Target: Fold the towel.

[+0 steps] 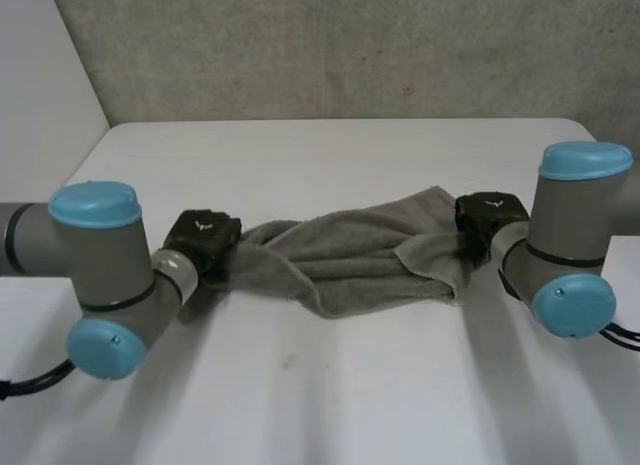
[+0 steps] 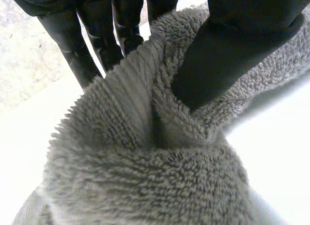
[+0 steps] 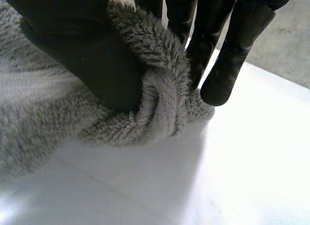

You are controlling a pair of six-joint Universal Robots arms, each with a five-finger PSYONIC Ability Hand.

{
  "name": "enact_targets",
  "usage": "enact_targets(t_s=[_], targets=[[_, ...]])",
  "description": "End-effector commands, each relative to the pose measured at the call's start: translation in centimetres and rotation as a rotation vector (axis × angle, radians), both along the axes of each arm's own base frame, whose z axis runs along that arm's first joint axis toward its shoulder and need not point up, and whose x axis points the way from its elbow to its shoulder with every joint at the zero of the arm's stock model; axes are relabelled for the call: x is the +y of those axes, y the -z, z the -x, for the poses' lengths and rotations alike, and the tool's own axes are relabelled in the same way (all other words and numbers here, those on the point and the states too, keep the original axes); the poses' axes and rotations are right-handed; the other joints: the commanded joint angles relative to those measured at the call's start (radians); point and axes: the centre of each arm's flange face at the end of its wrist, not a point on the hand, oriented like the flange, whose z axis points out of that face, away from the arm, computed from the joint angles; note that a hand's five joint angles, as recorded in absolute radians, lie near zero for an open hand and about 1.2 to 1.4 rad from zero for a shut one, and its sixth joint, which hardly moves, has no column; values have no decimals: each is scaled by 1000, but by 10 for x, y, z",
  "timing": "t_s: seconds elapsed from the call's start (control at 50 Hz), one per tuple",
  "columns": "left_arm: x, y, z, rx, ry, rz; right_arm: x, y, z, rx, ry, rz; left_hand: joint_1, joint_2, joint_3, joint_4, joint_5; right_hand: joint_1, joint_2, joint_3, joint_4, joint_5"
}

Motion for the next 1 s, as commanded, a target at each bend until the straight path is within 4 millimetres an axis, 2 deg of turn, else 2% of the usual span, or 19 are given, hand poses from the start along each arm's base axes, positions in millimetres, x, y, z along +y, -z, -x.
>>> enact_targets(t_s=[0.02, 0.04, 0.06, 0.1, 0.56, 0.62, 0.64, 0.66, 0.7, 0.72, 0.76, 1.0], targets=[[25, -37, -7, 6, 12, 47, -1, -11, 13, -6, 33, 21, -244, -221, -221, -221, -226, 291, 70, 43, 38, 258], [30, -42, -8, 6, 14, 51, -1, -11, 13, -6, 33, 21, -429, -406, -406, -406, -411, 291, 70, 43, 38, 258], [30, -42, -8, 6, 14, 51, 0, -10, 15, -5, 37, 16, -431, -408, -408, -408, -413, 291, 70, 43, 38, 258], [38, -46, -10, 0, 21, 45, 2, -12, 17, -4, 39, 15, -571, -548, -548, -549, -553, 291, 70, 43, 38, 258], [37, -40, -4, 3, 51, 36, 11, -4, 19, 2, 38, 1, -531, -508, -508, -508, -513, 291, 70, 43, 38, 258], [33, -35, 0, 3, 68, 28, 12, -3, 20, 7, 36, -1, -413, -390, -390, -390, -395, 291, 70, 43, 38, 258], [30, -33, 2, 3, 72, 25, 12, -2, 20, 17, 34, 2, -242, -219, -219, -219, -224, 291, 70, 43, 38, 258], [30, -33, 2, 3, 72, 24, 12, -2, 20, 17, 34, 2, -240, -217, -217, -217, -222, 291, 70, 43, 38, 258], [28, -29, 4, 1, 77, 15, 12, -5, 20, 35, 26, 17, 38, 61, 61, 60, 56, 291, 70, 43, 38, 258], [28, -29, 4, 1, 77, 15, 12, -5, 20, 35, 26, 17, 39, 62, 62, 62, 57, 291, 70, 43, 38, 258], [28, -29, 4, 2, 77, 17, 12, -9, 21, 40, 26, 26, 229, 252, 252, 252, 247, 291, 70, 43, 38, 258], [25, -29, 5, 5, 81, 22, 8, -14, 26, 28, 43, 30, 279, 302, 302, 302, 297, 291, 70, 43, 38, 258]])
